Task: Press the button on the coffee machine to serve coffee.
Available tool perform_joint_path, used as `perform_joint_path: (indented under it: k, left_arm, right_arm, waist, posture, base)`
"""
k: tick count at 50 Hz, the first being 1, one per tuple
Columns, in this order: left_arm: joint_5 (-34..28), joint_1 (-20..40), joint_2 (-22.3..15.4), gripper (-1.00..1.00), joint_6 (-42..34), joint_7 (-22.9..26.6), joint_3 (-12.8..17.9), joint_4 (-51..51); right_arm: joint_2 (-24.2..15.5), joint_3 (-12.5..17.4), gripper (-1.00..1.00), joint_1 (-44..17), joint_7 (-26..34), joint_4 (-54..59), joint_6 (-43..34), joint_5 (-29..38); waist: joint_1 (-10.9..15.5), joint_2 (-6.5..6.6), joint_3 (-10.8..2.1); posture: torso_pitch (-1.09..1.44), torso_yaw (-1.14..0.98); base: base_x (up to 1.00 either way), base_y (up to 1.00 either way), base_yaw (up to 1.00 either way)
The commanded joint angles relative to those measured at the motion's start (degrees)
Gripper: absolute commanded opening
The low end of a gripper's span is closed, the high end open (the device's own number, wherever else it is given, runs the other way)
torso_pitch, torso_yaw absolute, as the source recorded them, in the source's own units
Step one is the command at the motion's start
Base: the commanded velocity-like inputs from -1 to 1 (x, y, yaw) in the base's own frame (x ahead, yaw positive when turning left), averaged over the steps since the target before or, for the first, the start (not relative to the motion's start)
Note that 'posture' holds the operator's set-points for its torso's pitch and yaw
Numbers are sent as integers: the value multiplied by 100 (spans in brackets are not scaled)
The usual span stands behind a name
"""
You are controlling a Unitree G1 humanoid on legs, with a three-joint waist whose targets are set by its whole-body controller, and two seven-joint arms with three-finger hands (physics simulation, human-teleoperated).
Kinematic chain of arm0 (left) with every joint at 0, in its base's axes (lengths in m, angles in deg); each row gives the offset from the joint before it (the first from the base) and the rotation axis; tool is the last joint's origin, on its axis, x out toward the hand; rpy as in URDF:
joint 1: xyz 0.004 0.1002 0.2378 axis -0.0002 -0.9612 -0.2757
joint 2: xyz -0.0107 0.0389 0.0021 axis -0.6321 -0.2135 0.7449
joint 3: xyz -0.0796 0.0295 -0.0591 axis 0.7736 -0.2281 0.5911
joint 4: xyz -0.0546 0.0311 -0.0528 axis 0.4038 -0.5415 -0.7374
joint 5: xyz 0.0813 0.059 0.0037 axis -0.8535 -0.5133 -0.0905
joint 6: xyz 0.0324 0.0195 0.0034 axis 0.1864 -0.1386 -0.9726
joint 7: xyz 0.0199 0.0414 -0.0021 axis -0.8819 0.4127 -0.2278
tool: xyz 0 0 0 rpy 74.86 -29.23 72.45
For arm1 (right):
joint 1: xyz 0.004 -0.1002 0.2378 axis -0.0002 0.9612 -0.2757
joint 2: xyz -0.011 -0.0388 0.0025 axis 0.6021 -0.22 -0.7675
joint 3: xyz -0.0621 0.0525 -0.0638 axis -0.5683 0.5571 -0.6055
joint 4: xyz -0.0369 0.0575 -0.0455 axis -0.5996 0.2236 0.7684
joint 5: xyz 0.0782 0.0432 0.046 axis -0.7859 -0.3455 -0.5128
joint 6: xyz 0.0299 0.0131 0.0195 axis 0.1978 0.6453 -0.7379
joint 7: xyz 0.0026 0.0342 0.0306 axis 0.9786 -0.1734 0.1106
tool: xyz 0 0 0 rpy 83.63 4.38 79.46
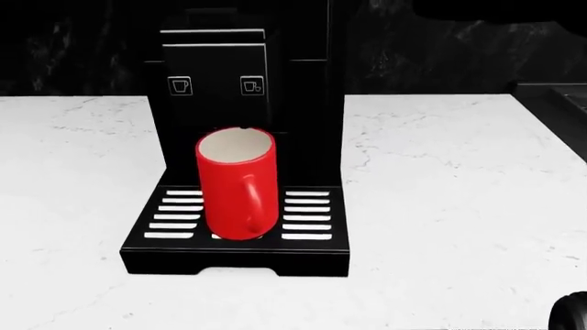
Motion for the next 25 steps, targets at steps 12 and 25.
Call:
perform_joint_path:
  k: [12, 25]
  left_arm:
    - [3601, -859, -1608, 100, 1149, -1742, -221, 876]
    - [4986, -1922, -2217, 100, 1998, -2251, 182, 1812]
  right_arm:
    - [-21, 67, 100, -37, -79, -249, 129, -73]
    - [-26, 90, 100, 53, -116, -307, 136, -127]
  waist:
    - [21, 94, -25]
    - [28, 202, 13]
  posture:
    - [-42, 0]
    - [-42, 0]
  base:
    - [0, 0, 0]
    - [0, 0, 0]
